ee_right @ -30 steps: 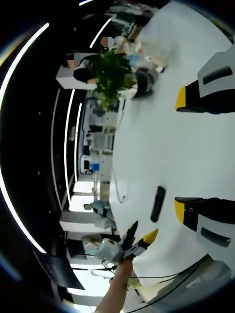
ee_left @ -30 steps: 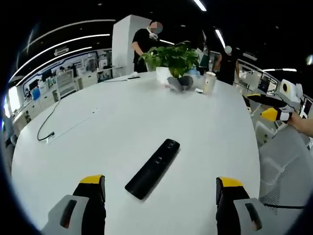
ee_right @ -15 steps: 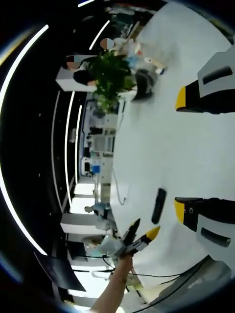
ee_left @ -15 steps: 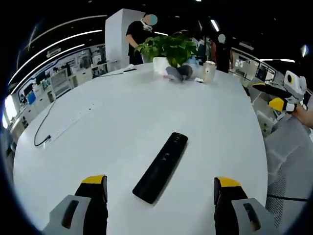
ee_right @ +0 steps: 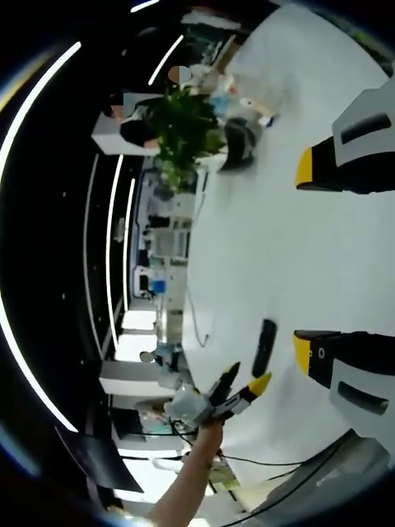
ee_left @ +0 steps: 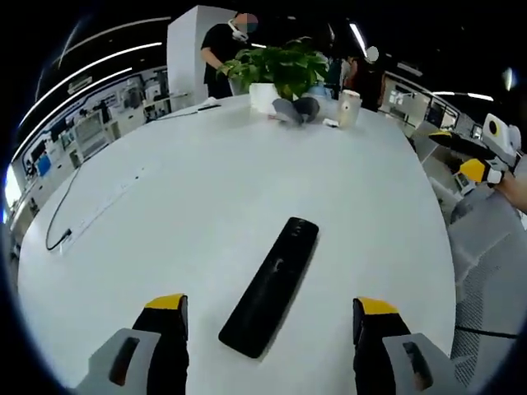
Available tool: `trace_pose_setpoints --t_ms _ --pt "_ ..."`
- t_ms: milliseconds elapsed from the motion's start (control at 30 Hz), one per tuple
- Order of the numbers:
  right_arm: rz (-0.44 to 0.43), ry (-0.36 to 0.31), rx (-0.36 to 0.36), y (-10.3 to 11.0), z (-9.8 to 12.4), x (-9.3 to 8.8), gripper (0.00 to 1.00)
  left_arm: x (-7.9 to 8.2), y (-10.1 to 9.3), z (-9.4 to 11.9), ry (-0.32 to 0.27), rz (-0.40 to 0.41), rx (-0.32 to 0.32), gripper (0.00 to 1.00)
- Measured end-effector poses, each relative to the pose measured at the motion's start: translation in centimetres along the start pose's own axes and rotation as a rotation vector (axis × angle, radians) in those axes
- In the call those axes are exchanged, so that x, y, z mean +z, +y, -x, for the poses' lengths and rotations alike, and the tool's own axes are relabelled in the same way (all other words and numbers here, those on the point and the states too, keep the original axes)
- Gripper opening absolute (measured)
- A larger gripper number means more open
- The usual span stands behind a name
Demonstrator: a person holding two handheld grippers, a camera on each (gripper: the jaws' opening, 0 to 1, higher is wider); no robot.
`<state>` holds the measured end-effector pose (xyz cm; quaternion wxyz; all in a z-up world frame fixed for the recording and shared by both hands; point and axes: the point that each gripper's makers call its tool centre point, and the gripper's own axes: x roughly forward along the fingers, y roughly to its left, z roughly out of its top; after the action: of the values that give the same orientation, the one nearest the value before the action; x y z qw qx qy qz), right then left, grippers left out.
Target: Press the specified remote control buttons in sequence, fully releasing each button before pressing the next.
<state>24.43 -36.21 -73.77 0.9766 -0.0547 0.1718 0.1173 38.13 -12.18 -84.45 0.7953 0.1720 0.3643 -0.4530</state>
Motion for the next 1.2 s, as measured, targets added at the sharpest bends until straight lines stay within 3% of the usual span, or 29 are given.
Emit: trace_pose_setpoints --t_ms 200,500,567,767,1033,1167,1200 --pt "-0.002 0.007 -0.005 -0.2 0.0 -0.2 0.66 -0.7 0.8 -1.0 0.067 -0.015 0.037 0.79" --pt "0.019 0.03 -0.017 -0.4 0.0 -0.5 0.65 -1.1 1.5 -1.9 0.104 -0.039 0.047 0.73" --pt "0.024 0.031 -0.018 -0.4 0.0 -0.5 0.65 -0.9 1.5 -2.1 0.088 -0.008 0.036 0.72" --pt "0.019 0.033 -0.028 -0.8 0.1 -0.6 0.65 -0.3 1.5 -2.3 0.073 -0.037 0.023 0.67" --pt "0.028 0.035 -0.024 -0.7 0.1 -0.5 0.65 -0.4 1.1 -2.0 0.062 -0.086 -0.013 0.5" --pt "0.022 0.029 -0.028 -0.8 0.1 -0.4 0.64 -0.6 0.9 -1.7 0.07 -0.129 -0.041 0.29" --pt "0.021 0.028 -0.032 -0.9 0.2 -0.4 0.64 -0.7 0.6 -1.9 0.066 -0.132 -0.04 0.28"
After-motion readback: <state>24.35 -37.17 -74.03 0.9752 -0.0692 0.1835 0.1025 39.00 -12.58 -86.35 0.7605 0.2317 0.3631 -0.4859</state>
